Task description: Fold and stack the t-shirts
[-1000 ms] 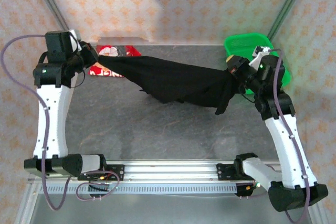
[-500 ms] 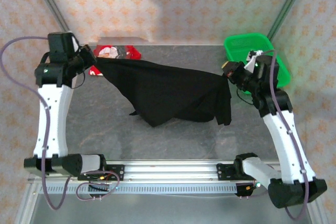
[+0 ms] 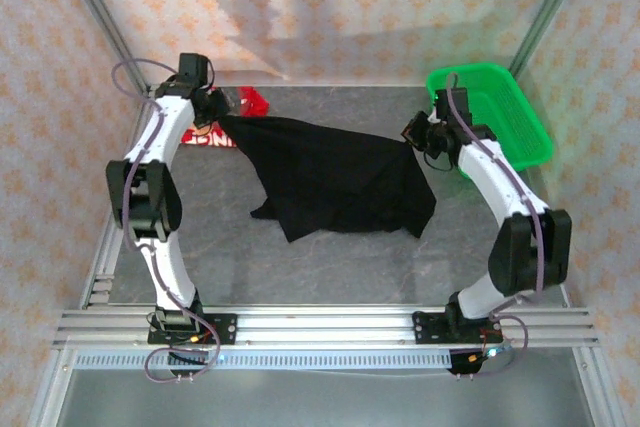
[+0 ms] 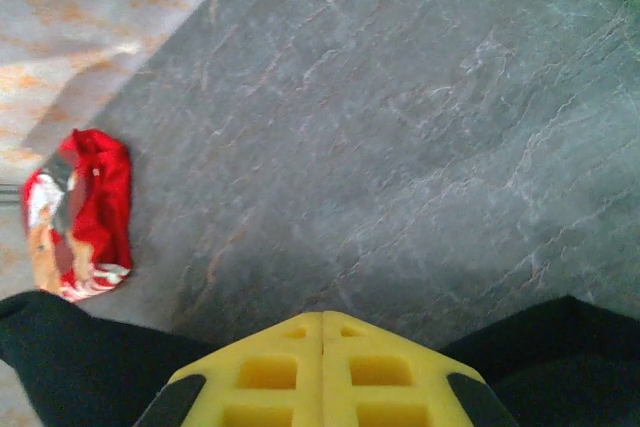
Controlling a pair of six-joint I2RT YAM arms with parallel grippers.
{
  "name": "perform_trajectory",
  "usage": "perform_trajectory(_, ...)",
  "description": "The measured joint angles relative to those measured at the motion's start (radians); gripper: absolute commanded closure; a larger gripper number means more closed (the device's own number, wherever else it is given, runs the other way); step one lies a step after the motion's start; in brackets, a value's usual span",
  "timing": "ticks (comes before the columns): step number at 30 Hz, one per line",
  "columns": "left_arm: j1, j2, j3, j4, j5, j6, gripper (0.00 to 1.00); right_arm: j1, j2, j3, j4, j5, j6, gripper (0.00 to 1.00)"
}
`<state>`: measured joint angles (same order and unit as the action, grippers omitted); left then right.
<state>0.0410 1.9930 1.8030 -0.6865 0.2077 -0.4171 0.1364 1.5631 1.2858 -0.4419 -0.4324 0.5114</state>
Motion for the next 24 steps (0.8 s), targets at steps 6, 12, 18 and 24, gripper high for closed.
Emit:
perform_trajectory(6, -0.018, -0.011, -0.045, 0.023, 0.064, -0.043, 0.15, -0.001, 0.112, 0.053, 0.041, 0.029, -0.021, 0.58)
perform_trajectory(12, -0.096, -0.378, -0.333, -0.010, 0.168, -0.140, 0.15, -0.003, 0.117, 0.056, 0.030, 0.029, -0.055, 0.30)
perform_trajectory(18, -0.246, -0.660, -0.720, -0.011, 0.281, -0.309, 0.17, -0.003, -0.041, -0.013, -0.068, 0.017, -0.117, 0.19)
perform_trajectory(24, -0.345, -0.536, -0.941, 0.084, 0.352, -0.466, 0.22, -0.003, -0.285, -0.164, -0.132, -0.024, -0.148, 0.17)
